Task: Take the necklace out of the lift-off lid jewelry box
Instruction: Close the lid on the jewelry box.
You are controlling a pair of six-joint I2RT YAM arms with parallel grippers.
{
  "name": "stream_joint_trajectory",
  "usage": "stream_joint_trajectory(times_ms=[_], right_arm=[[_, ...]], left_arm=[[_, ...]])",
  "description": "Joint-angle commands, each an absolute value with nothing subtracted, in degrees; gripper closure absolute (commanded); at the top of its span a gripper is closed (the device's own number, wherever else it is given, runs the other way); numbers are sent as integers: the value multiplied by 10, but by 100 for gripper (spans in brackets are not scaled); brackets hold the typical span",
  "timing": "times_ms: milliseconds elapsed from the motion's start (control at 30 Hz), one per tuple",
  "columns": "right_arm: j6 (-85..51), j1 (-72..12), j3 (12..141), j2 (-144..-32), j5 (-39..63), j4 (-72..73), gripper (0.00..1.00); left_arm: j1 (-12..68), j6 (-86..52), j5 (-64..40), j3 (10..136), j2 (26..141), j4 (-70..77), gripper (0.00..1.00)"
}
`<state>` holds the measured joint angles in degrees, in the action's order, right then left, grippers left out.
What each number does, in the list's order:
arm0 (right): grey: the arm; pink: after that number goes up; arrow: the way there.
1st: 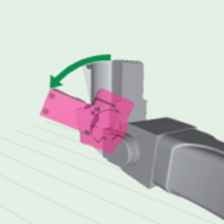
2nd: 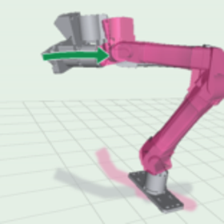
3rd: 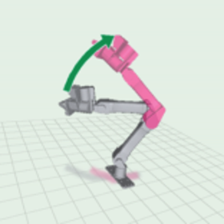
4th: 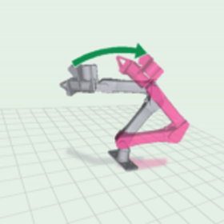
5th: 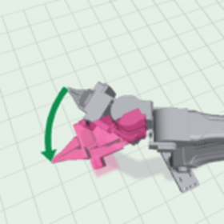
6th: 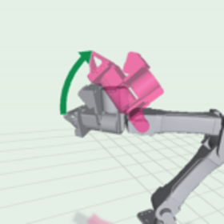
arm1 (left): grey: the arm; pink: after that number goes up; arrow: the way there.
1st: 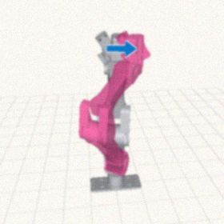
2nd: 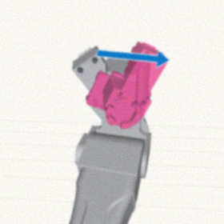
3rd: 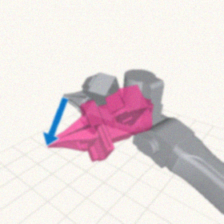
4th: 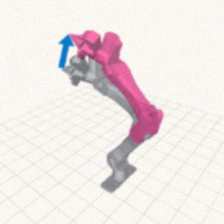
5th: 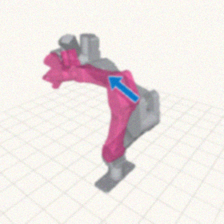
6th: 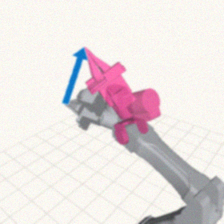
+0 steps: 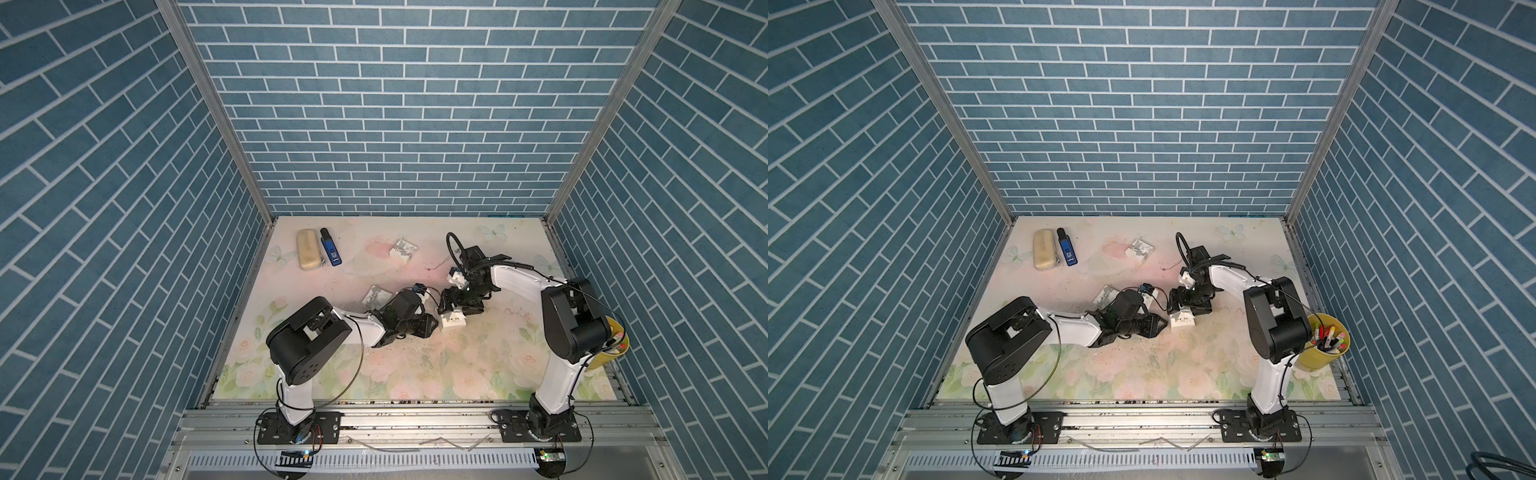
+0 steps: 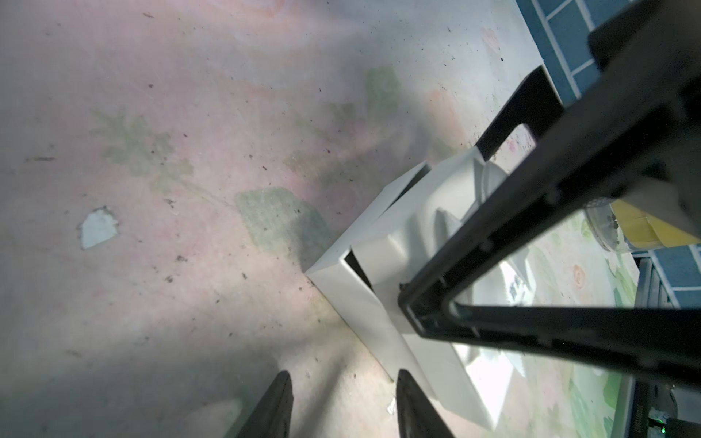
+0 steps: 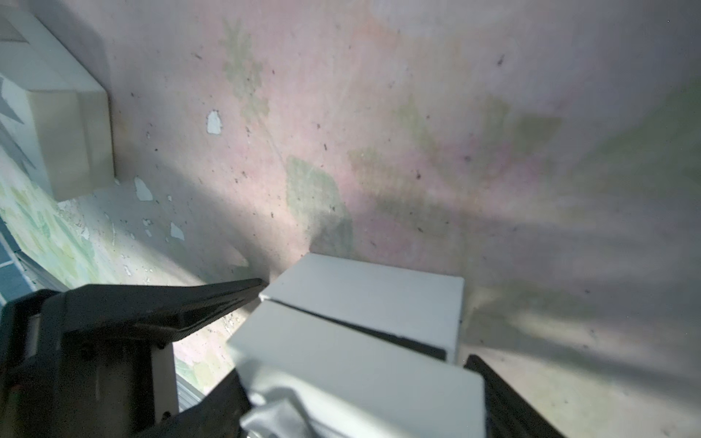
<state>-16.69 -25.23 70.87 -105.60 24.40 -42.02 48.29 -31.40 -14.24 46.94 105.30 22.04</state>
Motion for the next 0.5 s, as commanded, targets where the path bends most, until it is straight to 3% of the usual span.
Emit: stream_joint_trajectory(times_ms=[0, 467], right_arm=[[-175, -253, 701, -1026, 212, -435, 11], [-178, -253, 689, -981, 202, -416, 9]], left_arm=[[479, -302, -134, 460, 1041, 189, 54], [476, -302, -127, 447, 1022, 192, 54]])
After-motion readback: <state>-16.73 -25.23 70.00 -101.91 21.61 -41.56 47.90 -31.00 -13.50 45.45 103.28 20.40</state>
